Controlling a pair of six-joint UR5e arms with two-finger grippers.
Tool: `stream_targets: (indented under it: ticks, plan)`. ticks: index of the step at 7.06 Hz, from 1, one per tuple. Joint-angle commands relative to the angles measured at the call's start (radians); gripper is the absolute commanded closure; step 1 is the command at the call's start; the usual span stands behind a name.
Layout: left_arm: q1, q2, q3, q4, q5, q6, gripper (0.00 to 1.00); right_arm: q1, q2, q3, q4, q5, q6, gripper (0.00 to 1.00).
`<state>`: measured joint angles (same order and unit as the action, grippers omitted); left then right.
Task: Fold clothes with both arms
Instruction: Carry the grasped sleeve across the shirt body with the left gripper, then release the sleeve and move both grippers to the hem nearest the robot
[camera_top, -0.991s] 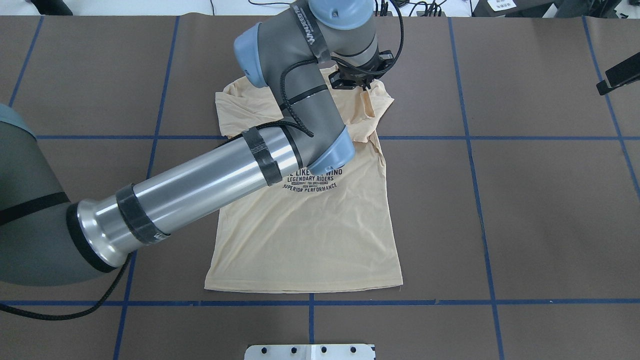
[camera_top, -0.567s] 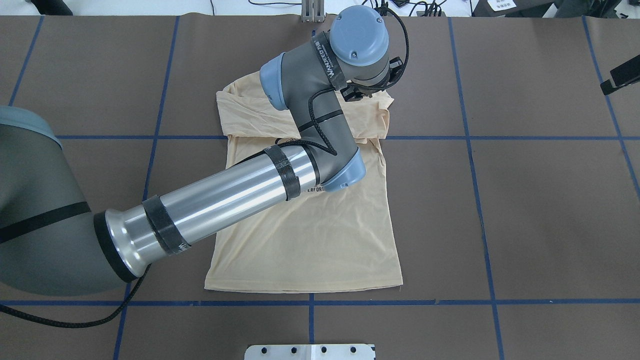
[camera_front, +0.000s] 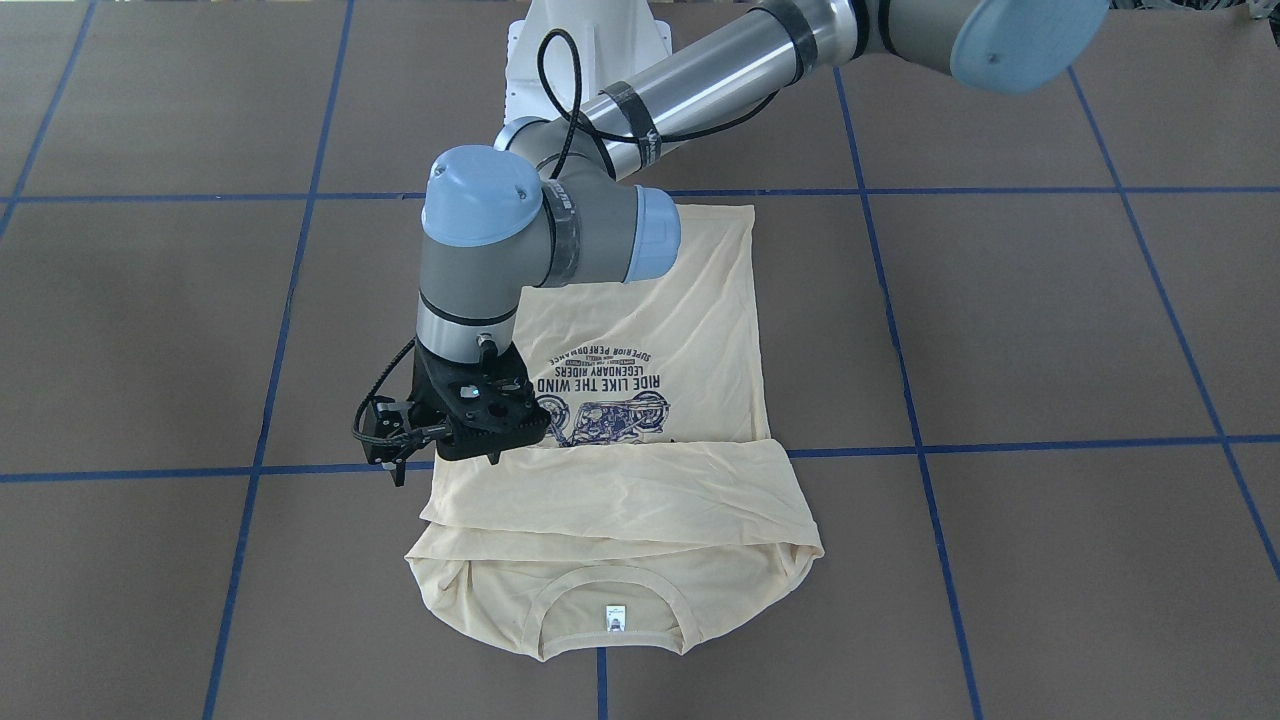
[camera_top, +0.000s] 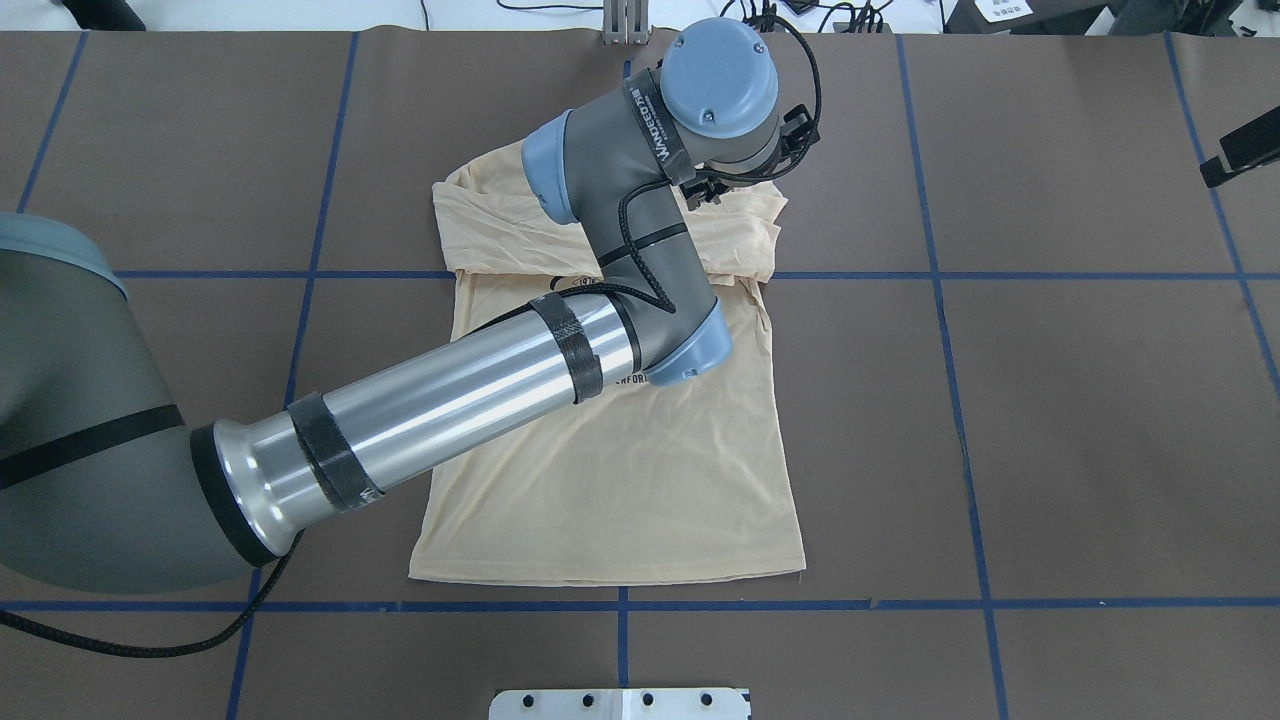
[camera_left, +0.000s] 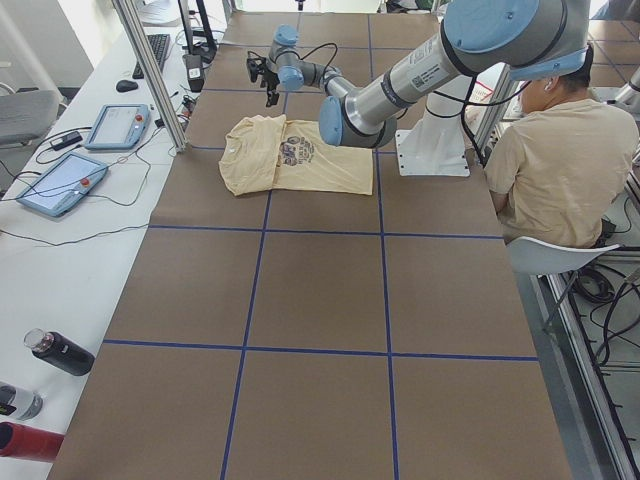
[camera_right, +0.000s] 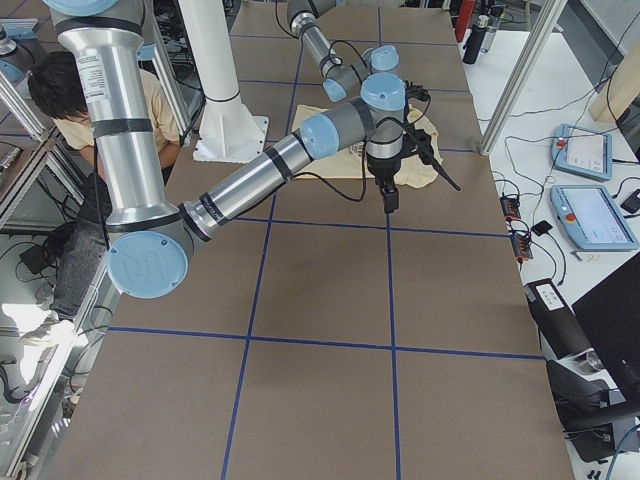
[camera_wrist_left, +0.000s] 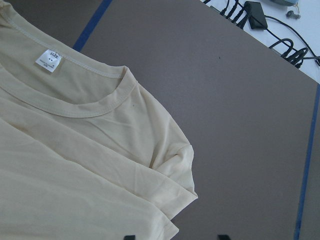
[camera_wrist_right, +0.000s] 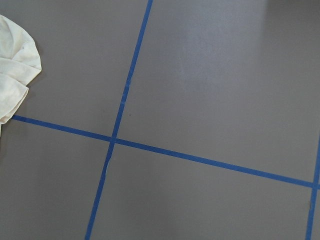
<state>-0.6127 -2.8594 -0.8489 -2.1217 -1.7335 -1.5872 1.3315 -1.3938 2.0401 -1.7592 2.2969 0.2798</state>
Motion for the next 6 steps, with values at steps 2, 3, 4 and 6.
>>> stream_targets:
  ticks: [2,3,4,6]
  plan:
    - [-0.006,0.25,-0.405,0.183,-0.104,0.23,0.01,-0.062,0.007,0.046,0.045,-0.007,0.218,0.0]
    - [-0.006,0.397,-0.6,0.236,-0.104,0.302,0.0,-0.13,-0.001,0.06,0.138,-0.037,0.366,0.0]
    - [-0.013,0.552,-0.784,0.252,-0.104,0.39,0.0,-0.214,-0.007,0.078,0.2,-0.095,0.503,0.0]
    - [-0.015,0.811,-1.057,0.244,-0.106,0.453,0.0,-0.439,-0.008,0.178,0.207,-0.283,0.75,0.0]
